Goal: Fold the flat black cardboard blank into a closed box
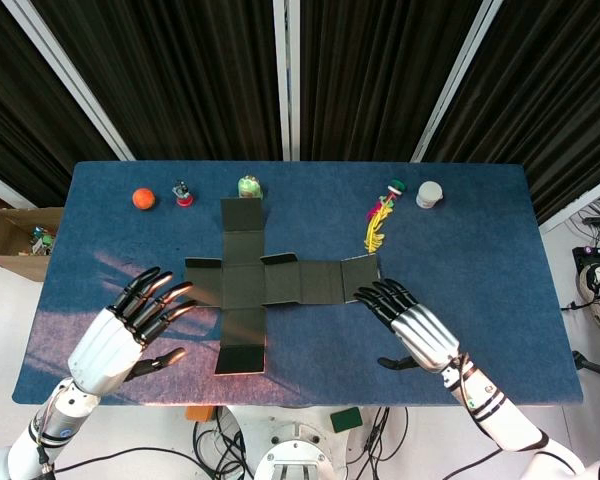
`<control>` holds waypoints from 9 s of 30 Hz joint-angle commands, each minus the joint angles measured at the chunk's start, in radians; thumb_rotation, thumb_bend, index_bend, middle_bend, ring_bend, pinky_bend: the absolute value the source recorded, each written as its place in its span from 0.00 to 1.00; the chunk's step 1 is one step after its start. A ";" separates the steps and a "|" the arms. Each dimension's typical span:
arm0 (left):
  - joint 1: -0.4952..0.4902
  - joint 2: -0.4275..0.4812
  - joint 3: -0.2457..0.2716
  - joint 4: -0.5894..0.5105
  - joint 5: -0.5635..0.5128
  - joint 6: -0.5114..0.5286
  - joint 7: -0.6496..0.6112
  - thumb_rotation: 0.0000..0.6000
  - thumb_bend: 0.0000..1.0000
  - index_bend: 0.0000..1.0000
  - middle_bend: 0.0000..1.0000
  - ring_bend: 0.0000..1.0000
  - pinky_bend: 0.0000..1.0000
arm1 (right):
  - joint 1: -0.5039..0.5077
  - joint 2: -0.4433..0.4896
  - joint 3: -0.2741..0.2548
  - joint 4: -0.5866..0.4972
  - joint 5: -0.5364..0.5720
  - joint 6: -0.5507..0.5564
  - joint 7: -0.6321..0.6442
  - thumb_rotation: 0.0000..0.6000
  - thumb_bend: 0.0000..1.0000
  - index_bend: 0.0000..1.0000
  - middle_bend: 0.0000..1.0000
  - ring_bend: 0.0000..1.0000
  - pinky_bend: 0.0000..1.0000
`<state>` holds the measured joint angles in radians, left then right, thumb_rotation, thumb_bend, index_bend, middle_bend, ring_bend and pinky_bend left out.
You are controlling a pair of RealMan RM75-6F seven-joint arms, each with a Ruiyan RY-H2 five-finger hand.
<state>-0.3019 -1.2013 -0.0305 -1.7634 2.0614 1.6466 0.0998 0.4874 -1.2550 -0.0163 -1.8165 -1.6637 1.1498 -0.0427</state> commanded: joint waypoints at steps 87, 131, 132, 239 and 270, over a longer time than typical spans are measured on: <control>-0.008 -0.103 0.003 0.297 -0.425 -0.239 -0.127 1.00 0.10 0.21 0.12 0.08 0.12 | 0.729 -0.633 0.404 0.418 1.603 0.003 -1.045 1.00 0.30 0.45 0.27 0.69 0.99; -0.233 -0.537 -0.093 0.568 -0.575 -0.469 -0.234 1.00 0.03 0.00 0.00 0.49 0.80 | 0.627 -0.532 0.212 0.312 1.097 0.008 -1.053 1.00 0.30 0.46 0.31 0.69 0.99; -0.239 -0.530 -0.091 0.557 -0.572 -0.478 -0.245 1.00 0.03 0.00 0.00 0.49 0.80 | 0.633 -0.521 0.206 0.299 1.090 0.005 -1.070 1.00 0.30 0.46 0.31 0.69 0.99; -0.286 0.001 -0.137 0.096 -0.543 -0.840 -1.657 1.00 0.03 0.31 0.29 0.53 0.80 | 0.134 -0.296 0.147 0.524 0.060 0.338 0.421 1.00 0.06 0.00 0.03 0.62 0.98; -0.400 -0.011 -0.054 0.097 -0.540 -0.852 -1.509 1.00 0.03 0.30 0.26 0.53 0.80 | 0.357 -0.401 0.290 0.418 -0.107 0.298 -0.013 1.00 0.04 0.00 0.05 0.62 0.99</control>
<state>-0.6985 -1.2042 -0.0884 -1.6721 1.5397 0.7929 -1.4676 0.8336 -1.6684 0.2761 -1.3837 -1.7656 1.4643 -0.0371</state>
